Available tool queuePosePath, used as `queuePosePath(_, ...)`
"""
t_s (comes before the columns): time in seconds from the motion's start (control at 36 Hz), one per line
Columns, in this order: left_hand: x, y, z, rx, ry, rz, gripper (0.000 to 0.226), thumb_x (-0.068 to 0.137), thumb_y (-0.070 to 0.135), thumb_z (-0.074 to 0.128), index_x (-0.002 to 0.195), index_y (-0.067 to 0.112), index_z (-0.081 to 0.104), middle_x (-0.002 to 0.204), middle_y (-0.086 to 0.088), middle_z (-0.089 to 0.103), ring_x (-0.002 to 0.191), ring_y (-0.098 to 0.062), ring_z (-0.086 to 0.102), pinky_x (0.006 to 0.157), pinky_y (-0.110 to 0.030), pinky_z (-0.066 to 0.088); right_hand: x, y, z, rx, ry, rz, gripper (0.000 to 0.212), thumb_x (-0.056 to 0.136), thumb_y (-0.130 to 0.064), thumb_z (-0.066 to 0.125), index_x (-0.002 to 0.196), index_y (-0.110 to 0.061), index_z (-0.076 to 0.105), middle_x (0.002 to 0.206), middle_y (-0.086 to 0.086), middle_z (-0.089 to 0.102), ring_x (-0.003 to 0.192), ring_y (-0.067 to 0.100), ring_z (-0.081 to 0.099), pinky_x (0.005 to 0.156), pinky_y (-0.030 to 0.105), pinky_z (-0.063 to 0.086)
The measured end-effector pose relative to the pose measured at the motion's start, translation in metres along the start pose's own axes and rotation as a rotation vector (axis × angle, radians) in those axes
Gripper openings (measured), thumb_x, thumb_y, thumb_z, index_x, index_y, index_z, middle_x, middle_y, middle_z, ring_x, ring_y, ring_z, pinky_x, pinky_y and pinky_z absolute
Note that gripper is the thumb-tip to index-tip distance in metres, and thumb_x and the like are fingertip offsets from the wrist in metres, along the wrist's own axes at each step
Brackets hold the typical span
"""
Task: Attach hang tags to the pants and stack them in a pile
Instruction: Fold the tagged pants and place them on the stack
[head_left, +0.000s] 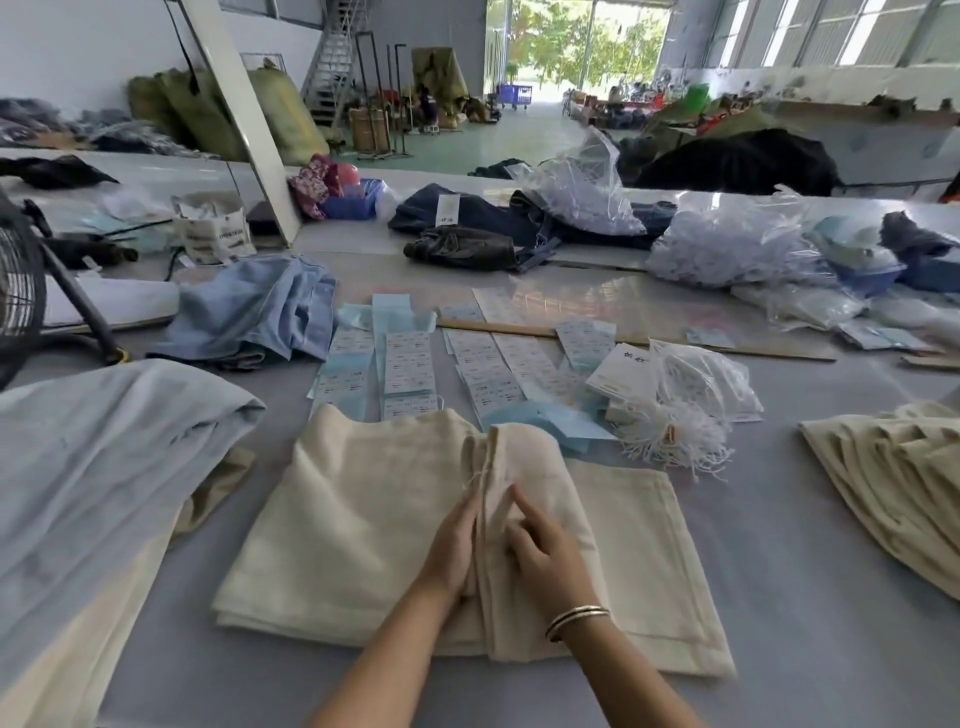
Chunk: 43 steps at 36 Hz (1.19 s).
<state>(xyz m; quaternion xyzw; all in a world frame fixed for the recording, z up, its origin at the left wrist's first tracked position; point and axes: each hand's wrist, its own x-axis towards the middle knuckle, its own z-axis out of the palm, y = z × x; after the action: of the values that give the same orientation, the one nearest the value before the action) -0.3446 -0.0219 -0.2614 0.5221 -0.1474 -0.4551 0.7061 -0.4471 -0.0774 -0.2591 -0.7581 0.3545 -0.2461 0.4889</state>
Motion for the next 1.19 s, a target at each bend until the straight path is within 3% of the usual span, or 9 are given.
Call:
queuePosePath(0.19, 0.006, 0.008, 0.008, 0.011, 0.030, -0.021, 0.044, 0.103, 0.029, 0.034, 0.124, 0.002, 0.060, 0.119, -0.023, 0.065, 0.117, -0.036, 0.059, 0.105, -0.048, 0.043, 0.016, -0.006, 0.002, 0.169, 0.117, 0.038, 0.042, 0.088, -0.023, 0.066, 0.126, -0.020, 0.049, 0.068, -0.002, 0.049, 0.060, 0.014, 0.050, 0.068, 0.044, 0.049)
queuePosePath(0.33, 0.003, 0.007, 0.020, 0.072, -0.008, -0.014, 0.041, 0.103, 0.030, 0.037, 0.103, 0.007, 0.071, 0.101, -0.014, 0.073, 0.094, -0.021, 0.071, 0.071, -0.023, 0.055, 0.023, -0.009, -0.005, -0.016, 0.257, 0.090, 0.054, 0.072, -0.053, 0.073, 0.110, -0.029, 0.042, 0.070, -0.015, 0.056, 0.059, -0.002, 0.054, 0.056, 0.019, 0.040)
queuePosePath(0.47, 0.002, -0.003, 0.010, 0.211, 0.068, 0.017, 0.040, 0.102, 0.032, 0.041, 0.107, 0.006, 0.071, 0.100, -0.011, 0.074, 0.096, -0.020, 0.069, 0.085, -0.030, 0.054, 0.021, -0.002, -0.001, -0.035, 0.233, 0.020, 0.036, 0.085, -0.037, 0.068, 0.114, -0.018, 0.057, 0.106, -0.015, 0.053, 0.092, 0.010, 0.059, 0.080, 0.030, 0.046)
queuePosePath(0.56, 0.000, -0.003, 0.009, 0.305, 0.004, 0.111, 0.040, 0.093, 0.048, 0.054, 0.106, 0.013, 0.069, 0.103, -0.007, 0.073, 0.098, -0.018, 0.069, 0.085, -0.030, 0.053, 0.016, -0.001, -0.003, 0.138, 0.247, -0.024, 0.004, 0.092, -0.021, 0.062, 0.095, -0.022, 0.059, 0.089, -0.007, 0.059, 0.077, -0.006, 0.055, 0.071, 0.023, 0.040)
queuePosePath(0.67, 0.002, -0.006, 0.009, 0.389, 0.111, 0.147, 0.028, 0.092, 0.041, 0.059, 0.099, 0.017, 0.070, 0.096, -0.001, 0.074, 0.095, -0.019, 0.069, 0.086, -0.034, 0.054, 0.015, 0.000, -0.012, 0.336, 0.267, 0.019, 0.023, 0.098, -0.017, 0.051, 0.077, -0.023, 0.060, 0.075, -0.005, 0.061, 0.069, -0.001, 0.052, 0.063, 0.016, 0.041)
queuePosePath(0.86, 0.005, 0.013, 0.014, 0.102, 0.101, -0.216, 0.033, 0.095, 0.030, 0.054, 0.109, 0.005, 0.070, 0.102, -0.015, 0.073, 0.101, -0.028, 0.067, 0.092, -0.036, 0.052, 0.014, 0.003, -0.033, 0.766, 0.185, 0.262, 0.023, 0.096, -0.020, 0.052, 0.082, -0.010, 0.068, 0.070, 0.002, 0.071, 0.066, 0.013, 0.066, 0.061, 0.025, 0.053)
queuePosePath(1.03, -0.004, 0.009, 0.015, 0.264, -0.077, -0.081, 0.040, 0.090, 0.051, 0.057, 0.117, 0.022, 0.066, 0.110, 0.001, 0.072, 0.105, -0.012, 0.066, 0.090, -0.024, 0.050, 0.014, 0.007, -0.035, 0.810, 0.193, 0.278, 0.026, 0.095, -0.021, 0.054, 0.075, -0.009, 0.066, 0.063, 0.002, 0.070, 0.058, 0.011, 0.066, 0.052, 0.021, 0.052)
queuePosePath(1.08, -0.011, 0.003, 0.017, 0.369, -0.112, 0.004, 0.052, 0.077, 0.060, 0.067, 0.119, 0.030, 0.061, 0.112, 0.009, 0.071, 0.106, -0.009, 0.065, 0.087, -0.018, 0.050, 0.014, 0.006, -0.033, 0.769, 0.170, 0.261, 0.026, 0.095, -0.021, 0.054, 0.076, -0.008, 0.067, 0.067, 0.004, 0.070, 0.064, 0.014, 0.066, 0.058, 0.024, 0.054)
queuePosePath(1.19, -0.009, -0.006, 0.021, 0.492, -0.091, 0.069, 0.084, 0.062, 0.063, 0.072, 0.136, 0.032, 0.048, 0.124, 0.009, 0.064, 0.118, -0.013, 0.058, 0.107, -0.039, 0.041, 0.015, 0.006, -0.031, 0.827, 0.139, 0.276, 0.023, 0.094, -0.021, 0.055, 0.088, -0.007, 0.072, 0.093, 0.019, 0.071, 0.089, 0.030, 0.066, 0.085, 0.041, 0.052)
